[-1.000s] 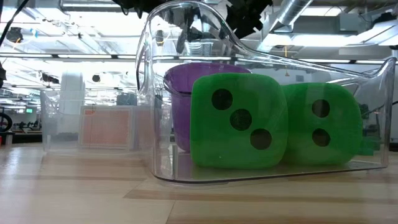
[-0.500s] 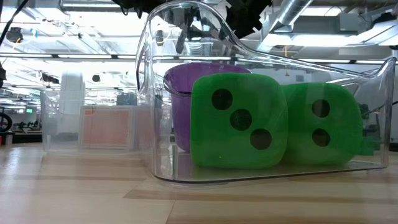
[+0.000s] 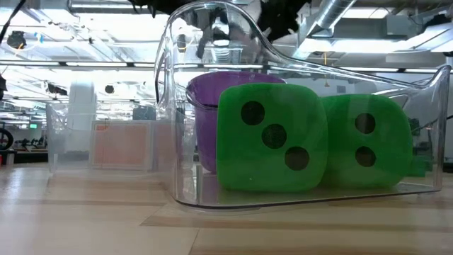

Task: Pick & Place Toys
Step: Put the red deck of cards into the white bin

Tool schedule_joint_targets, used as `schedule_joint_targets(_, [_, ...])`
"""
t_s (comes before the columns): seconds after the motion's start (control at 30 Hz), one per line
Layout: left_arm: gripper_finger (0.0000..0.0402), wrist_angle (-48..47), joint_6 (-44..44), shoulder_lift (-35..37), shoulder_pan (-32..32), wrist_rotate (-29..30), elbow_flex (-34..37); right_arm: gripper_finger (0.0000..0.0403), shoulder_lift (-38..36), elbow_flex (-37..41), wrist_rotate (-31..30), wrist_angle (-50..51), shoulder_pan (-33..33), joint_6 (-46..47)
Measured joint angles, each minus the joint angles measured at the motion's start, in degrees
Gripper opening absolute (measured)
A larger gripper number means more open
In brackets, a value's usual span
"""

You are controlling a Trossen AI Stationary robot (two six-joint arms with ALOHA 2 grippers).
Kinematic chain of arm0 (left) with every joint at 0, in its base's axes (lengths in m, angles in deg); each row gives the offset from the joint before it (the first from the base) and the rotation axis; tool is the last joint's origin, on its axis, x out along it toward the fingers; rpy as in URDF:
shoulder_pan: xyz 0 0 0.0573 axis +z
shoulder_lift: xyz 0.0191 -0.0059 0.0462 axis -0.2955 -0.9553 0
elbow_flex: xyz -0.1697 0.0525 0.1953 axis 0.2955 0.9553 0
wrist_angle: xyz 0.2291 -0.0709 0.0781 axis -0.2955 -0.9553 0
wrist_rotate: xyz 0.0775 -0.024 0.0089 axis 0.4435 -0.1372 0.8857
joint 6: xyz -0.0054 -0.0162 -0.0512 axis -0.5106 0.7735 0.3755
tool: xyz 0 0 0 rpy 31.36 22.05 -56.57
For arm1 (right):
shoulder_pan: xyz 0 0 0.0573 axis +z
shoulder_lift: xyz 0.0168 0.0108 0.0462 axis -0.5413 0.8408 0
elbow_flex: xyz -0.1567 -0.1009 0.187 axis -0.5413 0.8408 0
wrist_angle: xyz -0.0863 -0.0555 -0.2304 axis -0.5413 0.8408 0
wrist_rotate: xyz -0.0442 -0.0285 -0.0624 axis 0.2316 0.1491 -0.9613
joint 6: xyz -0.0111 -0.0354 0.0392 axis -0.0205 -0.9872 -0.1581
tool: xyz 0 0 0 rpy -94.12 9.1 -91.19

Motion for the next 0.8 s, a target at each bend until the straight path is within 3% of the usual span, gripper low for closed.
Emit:
schedule_joint_targets(0.13, [0.0063, -2.8, -1.0, 0.6, 0.8, 2.9, 0.3, 0.031, -0.3, 0.0, -2.2, 2.2, -1.0, 0.3])
schedule_joint_targets(0.37, [0.0063, -8.7, -3.5, 2.2, 1.7, 1.9, 0.2, 0.031, -0.6, 0.1, -0.2, 4.3, -3.7, 1.7])
schedule_joint_targets(0.47, [0.0063, -11.5, -6.4, 4.4, 3.0, 2.0, 0.1, 0.0311, -2.1, 0.0, -0.2, 5.3, -4.8, 2.1])
schedule_joint_targets(0.63, [0.0063, -18.0, -11.7, 9.1, 5.3, 0.0, 0.1, 0.0311, -5.4, 0.1, 5.1, 6.7, -6.4, 4.3])
schedule_joint_targets(0.8, [0.0063, -27.1, -16.5, 14.4, 6.0, -0.8, 0.1, 0.0312, -9.2, 0.1, 5.3, 8.2, -8.3, 4.8])
